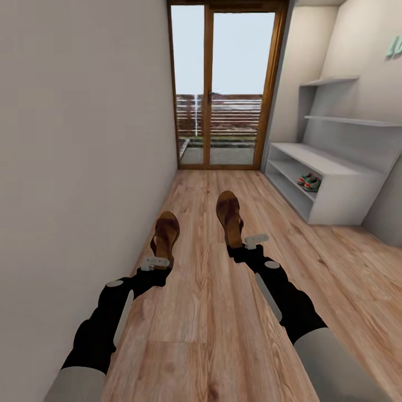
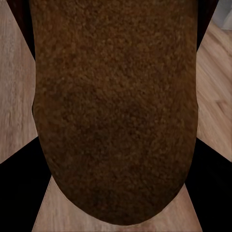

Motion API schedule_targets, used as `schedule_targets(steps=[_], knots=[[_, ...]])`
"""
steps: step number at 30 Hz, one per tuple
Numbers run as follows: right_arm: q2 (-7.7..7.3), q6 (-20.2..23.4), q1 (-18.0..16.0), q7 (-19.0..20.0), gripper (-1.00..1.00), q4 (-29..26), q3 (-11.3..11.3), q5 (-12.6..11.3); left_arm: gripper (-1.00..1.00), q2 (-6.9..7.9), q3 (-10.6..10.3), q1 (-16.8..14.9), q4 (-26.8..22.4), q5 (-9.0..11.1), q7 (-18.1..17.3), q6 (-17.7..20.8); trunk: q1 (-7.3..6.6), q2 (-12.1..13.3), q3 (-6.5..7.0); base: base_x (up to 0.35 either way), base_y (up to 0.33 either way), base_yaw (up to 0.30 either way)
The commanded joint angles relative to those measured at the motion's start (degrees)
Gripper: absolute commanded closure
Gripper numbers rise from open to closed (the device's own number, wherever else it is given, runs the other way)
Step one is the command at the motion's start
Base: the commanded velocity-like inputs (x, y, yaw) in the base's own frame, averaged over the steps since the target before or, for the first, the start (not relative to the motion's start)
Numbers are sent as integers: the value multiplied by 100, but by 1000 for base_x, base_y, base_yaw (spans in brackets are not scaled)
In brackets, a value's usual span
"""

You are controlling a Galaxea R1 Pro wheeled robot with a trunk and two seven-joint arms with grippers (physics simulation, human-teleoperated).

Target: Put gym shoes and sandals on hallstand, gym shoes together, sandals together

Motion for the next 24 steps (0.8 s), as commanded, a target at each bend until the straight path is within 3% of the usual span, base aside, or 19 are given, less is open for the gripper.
schedule_targets(steps=[1,24], knots=[[-2,34,-3,-38,100,-10,8,-74,100,-8,20,-4,-8,-51,-56,20,2,-2,-6,345,0,0],[-9,46,-3,-37,100,-10,-12,-88,100,-8,19,-4,-8,-50,-56,20,2,-2,-6,345,0,0]])
